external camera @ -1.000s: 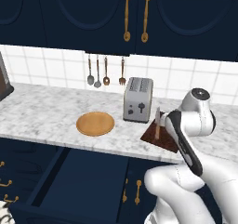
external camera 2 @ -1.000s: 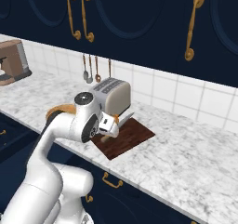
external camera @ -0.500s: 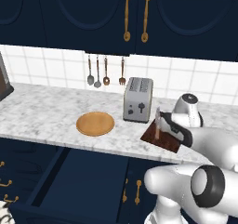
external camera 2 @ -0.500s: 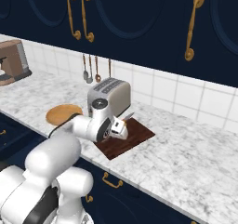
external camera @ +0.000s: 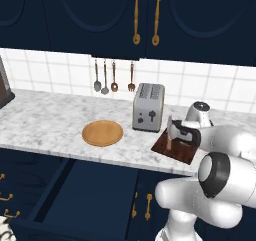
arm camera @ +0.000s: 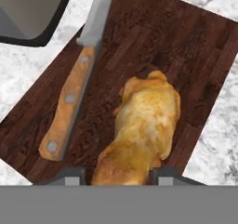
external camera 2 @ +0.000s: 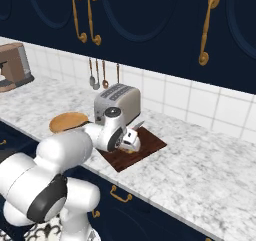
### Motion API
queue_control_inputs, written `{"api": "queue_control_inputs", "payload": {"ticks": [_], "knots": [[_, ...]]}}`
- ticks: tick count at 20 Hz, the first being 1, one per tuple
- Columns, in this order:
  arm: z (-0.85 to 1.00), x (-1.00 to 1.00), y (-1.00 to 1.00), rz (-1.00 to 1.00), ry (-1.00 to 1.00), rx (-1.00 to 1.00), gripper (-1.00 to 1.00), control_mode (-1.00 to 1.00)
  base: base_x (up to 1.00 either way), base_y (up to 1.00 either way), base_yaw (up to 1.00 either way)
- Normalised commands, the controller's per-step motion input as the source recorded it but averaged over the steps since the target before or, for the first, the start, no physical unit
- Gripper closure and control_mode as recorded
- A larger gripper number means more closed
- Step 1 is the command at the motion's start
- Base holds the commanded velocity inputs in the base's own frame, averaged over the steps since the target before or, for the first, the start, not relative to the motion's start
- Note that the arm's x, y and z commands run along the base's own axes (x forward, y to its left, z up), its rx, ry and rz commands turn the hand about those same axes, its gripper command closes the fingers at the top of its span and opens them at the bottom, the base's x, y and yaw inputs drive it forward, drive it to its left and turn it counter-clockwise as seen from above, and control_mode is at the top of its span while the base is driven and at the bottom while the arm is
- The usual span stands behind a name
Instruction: Pick up the knife from the drawer and place it on the cutting board. Then place the meat from the plate to the cutting board.
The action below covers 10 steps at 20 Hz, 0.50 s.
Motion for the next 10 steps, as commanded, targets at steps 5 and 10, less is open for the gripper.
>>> {"api": "queue_control_inputs", "payload": {"ticks": [5, 10], "knots": [[0.75, -0.21, 0.08, 0.03, -0.01, 0.0, -1.0, -1.0, 0.0, 0.0, 0.0], [1.0, -0.99, 0.82, 0.06, -0.08, -0.07, -1.0, -1.0, 0.0, 0.0, 0.0]]}}
